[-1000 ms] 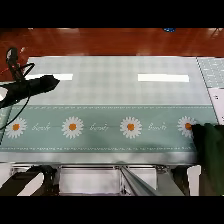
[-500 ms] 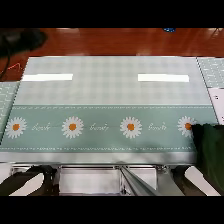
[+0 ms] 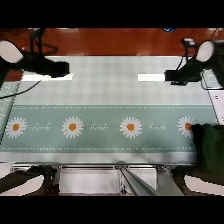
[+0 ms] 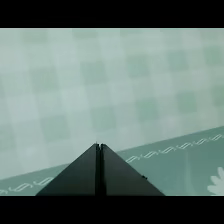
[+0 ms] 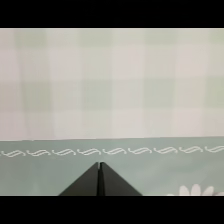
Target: Fold the shirts.
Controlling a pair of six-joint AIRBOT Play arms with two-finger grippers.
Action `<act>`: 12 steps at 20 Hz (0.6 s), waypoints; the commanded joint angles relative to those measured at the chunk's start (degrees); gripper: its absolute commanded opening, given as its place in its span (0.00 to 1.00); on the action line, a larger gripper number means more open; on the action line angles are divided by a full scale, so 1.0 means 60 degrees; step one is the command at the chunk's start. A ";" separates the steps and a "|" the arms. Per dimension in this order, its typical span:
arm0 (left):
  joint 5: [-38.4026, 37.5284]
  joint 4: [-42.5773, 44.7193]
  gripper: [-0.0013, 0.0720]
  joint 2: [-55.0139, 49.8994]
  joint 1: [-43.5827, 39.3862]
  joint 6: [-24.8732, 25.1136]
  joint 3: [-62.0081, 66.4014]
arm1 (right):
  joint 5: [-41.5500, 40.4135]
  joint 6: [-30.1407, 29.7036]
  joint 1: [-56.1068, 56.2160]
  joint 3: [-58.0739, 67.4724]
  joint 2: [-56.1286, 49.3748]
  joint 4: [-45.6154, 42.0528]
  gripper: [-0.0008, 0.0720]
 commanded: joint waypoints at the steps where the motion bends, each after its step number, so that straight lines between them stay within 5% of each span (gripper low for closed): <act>1: -0.0135 0.0568 0.05 -0.0120 -0.0080 -0.0357 -0.0579 | 0.0102 0.0157 0.0477 -0.0357 -0.0171 -0.0925 0.04; 12: -0.0131 0.0568 0.05 -0.0120 -0.0113 -0.0357 -0.0579 | 0.0397 0.0160 0.0470 -0.0357 -0.0073 -0.0984 0.04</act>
